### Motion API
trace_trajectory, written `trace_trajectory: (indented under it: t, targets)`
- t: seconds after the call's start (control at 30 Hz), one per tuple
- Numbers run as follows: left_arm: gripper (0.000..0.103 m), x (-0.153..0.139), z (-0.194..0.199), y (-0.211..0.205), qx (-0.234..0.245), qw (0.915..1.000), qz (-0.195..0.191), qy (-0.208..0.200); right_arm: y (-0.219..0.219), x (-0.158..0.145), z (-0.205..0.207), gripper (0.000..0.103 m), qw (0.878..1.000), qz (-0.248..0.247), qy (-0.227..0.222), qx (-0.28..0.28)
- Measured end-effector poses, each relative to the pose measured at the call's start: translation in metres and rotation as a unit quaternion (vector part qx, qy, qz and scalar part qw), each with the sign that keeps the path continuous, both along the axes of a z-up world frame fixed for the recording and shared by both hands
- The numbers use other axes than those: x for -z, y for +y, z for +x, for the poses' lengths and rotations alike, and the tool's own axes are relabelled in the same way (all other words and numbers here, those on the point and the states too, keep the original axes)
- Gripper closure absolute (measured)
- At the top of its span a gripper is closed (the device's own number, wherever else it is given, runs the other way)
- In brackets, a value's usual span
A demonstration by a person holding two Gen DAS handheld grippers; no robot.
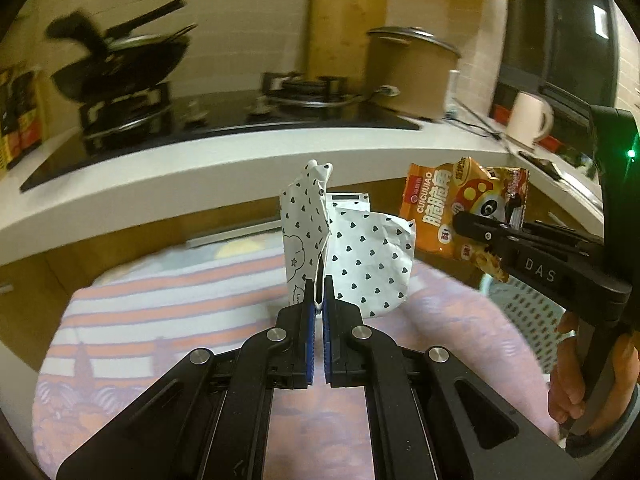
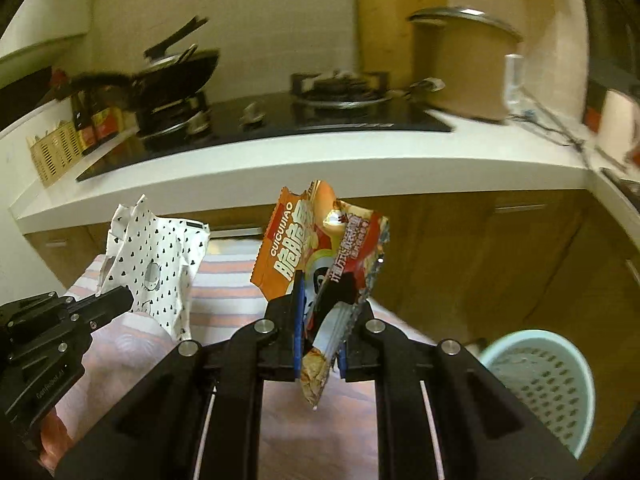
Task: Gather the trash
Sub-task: 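Lift the wrapper with the left tool while the right tool carries the snack bag over the basket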
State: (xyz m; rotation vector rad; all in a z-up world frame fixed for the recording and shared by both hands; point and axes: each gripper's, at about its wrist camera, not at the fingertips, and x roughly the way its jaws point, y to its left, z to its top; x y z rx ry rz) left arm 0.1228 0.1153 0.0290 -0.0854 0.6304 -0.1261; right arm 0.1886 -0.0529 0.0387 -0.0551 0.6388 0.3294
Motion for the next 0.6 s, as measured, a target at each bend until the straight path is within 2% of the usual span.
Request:
trace_trajectory:
  t: [0.27, 0.6]
  targets:
    - [0.102, -0.015, 0.006, -0.071, 0.056, 0.9983, -0.014, -0.004, -0.084, -0.019, -0.025, 0.093, 0.999, -0.001, -0.018, 0.047]
    - [0.102, -0.011, 0.018, -0.181, 0.134, 0.991, -0.002, 0.003, -0.182, -0.01, -0.041, 0.093, 0.993, -0.001, -0.003, 0.117]
